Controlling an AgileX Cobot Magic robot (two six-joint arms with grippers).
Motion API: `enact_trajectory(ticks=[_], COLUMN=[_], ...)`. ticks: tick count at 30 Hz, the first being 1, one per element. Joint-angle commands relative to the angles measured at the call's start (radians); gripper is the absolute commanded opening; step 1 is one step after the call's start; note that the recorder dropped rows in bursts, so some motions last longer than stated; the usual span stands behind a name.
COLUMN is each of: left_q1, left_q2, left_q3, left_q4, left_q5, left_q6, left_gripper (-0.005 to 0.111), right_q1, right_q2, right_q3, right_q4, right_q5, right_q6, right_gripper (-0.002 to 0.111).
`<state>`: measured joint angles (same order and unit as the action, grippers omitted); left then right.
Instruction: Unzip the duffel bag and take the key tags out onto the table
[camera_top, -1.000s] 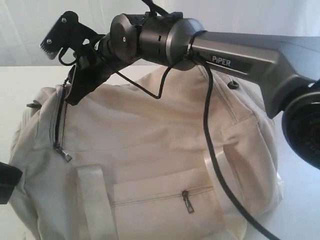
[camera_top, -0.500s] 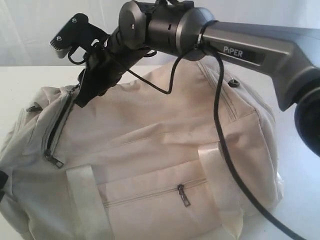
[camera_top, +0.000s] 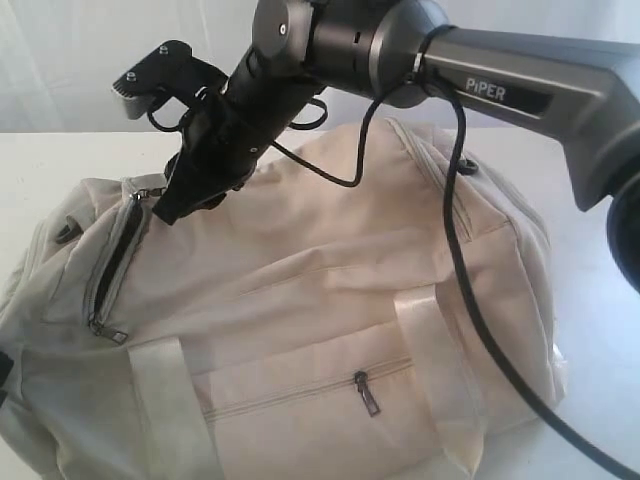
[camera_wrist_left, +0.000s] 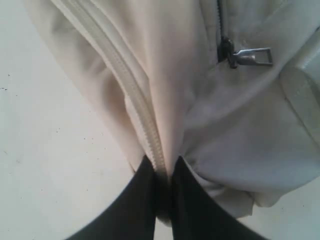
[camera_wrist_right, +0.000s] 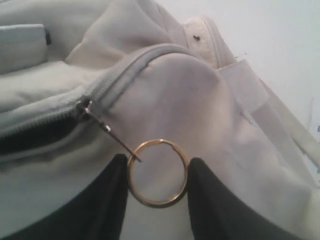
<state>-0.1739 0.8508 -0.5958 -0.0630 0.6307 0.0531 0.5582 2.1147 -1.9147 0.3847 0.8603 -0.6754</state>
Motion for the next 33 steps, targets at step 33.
enact_trajectory(ticks=[33], left_q1=[0.000], left_q2=[-0.013], left_q3=[0.012], left_q4=[-0.012], left_q5=[0.077], left_q6=[0.010], left_gripper=[0.000], right_q1=[-0.219], right_q2=[0.236], right_q3=[-0.003], right_q4=[0.927], right_q5=[0.361], right_q6=[0.004], right_gripper=[0.057])
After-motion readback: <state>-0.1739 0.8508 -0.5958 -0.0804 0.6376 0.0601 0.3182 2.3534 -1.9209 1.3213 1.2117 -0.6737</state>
